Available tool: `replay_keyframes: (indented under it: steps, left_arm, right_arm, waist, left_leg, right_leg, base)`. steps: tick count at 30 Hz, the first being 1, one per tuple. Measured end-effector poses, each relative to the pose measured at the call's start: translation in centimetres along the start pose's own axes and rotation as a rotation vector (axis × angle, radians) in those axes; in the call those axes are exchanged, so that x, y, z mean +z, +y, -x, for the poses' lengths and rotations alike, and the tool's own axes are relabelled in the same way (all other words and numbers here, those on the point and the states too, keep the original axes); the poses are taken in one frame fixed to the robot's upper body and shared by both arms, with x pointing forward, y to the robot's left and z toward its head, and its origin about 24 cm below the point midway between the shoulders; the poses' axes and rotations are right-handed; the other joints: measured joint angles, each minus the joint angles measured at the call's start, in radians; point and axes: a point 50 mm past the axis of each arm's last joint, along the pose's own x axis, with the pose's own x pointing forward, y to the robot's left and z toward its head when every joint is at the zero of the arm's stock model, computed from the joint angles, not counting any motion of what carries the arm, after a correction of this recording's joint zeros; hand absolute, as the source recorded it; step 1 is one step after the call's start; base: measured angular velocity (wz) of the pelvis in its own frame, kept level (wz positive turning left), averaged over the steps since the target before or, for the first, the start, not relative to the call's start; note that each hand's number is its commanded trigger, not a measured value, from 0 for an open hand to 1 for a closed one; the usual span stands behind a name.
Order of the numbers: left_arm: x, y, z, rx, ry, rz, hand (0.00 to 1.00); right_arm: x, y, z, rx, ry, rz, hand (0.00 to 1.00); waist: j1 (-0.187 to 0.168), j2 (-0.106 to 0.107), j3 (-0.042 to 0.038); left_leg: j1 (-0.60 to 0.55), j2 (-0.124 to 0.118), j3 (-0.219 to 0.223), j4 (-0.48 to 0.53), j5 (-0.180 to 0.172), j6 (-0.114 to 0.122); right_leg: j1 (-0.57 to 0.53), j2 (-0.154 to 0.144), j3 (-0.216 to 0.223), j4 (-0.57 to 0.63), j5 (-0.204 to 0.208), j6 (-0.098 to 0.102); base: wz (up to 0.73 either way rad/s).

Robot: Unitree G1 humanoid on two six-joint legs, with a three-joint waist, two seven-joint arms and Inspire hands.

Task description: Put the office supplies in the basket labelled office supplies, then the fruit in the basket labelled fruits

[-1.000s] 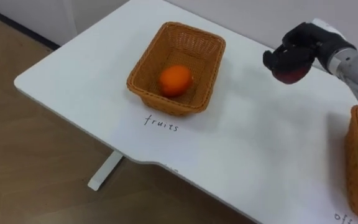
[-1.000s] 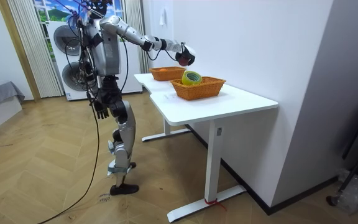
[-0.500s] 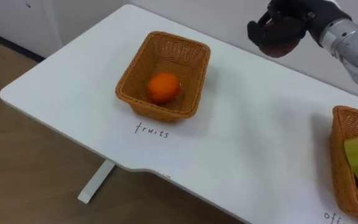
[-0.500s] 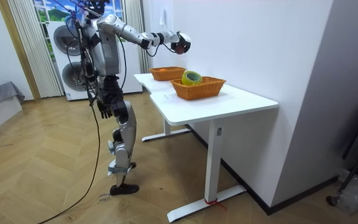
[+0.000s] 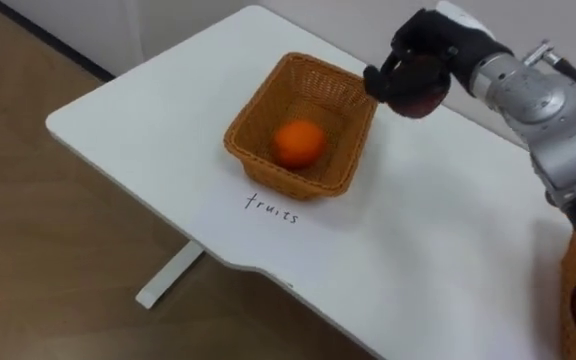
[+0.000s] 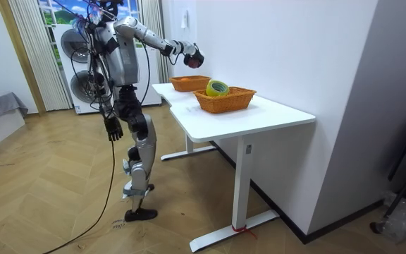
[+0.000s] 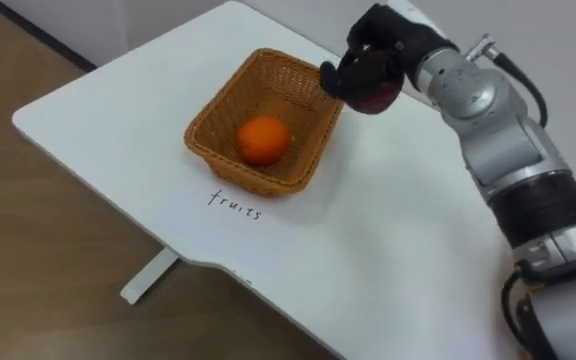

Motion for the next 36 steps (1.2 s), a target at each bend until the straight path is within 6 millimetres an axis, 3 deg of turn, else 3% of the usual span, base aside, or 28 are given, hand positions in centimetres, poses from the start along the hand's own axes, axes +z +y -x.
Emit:
replay_keyframes:
  steps: [4,11,12,13,20,34,36]
  left_arm:
    - [0.0,-0.2,0.0,-0.013,0.001,-0.001,0.00]
    - [-0.1,0.0,0.0,-0.017,0.002,-0.003,0.00]
    - [-0.1,0.0,0.0,-0.025,0.002,-0.004,0.00]
    - [0.0,0.0,0.0,-0.028,0.001,-0.005,0.00]
    - [-0.1,0.0,0.0,-0.044,0.007,-0.019,0.00]
    - [-0.8,0.0,0.2,-0.041,0.013,-0.017,0.00]
    - [-0.8,0.0,0.2,-0.038,0.010,-0.018,0.00]
  right_arm:
    - [0.4,1.0,-0.4,0.022,-0.010,0.005,1.00]
    - [1.1,2.3,-0.9,0.050,-0.033,-0.015,0.97]
    - [1.2,2.5,-0.9,0.055,-0.033,-0.014,0.57]
    - [1.1,2.6,-1.0,0.056,-0.029,-0.013,0.00]
    - [-0.2,2.7,-1.0,0.055,0.024,-0.009,0.00]
    - [-0.2,2.6,-1.0,0.002,0.011,-0.007,0.00]
    - [-0.3,2.6,-1.0,-0.009,0.013,-0.008,0.00]
  waist:
    - [0.018,-0.001,0.0002]
    - [0.061,0.005,0.0043]
    - [0.068,0.004,0.0041]
    - [0.072,0.004,0.0040]
    - [0.087,0.003,0.0033]
    - [0.077,0.004,0.0037]
    - [0.070,0.006,0.0046]
  left_leg:
    - [-0.017,-0.011,-0.028,0.015,0.000,0.000]
    - [-0.028,-0.013,-0.046,0.016,0.000,-0.001]
    - [-0.032,-0.013,-0.047,0.017,0.000,-0.002]
    - [-0.035,-0.013,-0.048,0.018,0.000,-0.002]
    - [-0.064,-0.025,-0.072,0.037,0.000,-0.005]
    - [-0.050,-0.026,-0.071,0.034,0.001,-0.004]
    - [-0.045,-0.027,-0.069,0.035,0.001,-0.004]
  right_leg:
    - [-0.001,-0.001,-0.002,0.000,-0.001,0.002]
    - [0.002,-0.002,-0.043,0.000,-0.002,0.003]
    - [0.000,-0.002,-0.056,0.000,-0.002,0.003]
    - [-0.002,-0.002,-0.058,0.000,-0.002,0.004]
    - [-0.011,-0.002,-0.082,-0.014,-0.003,0.004]
    - [0.003,-0.002,-0.071,-0.015,-0.003,0.005]
    - [0.007,-0.001,-0.050,-0.016,-0.003,0.005]
  base:
    - [0.25]
    - [0.08]
    - [0.04]
    - [0.00]
    - [0.09]
    - [0.00]
    - [0.00]
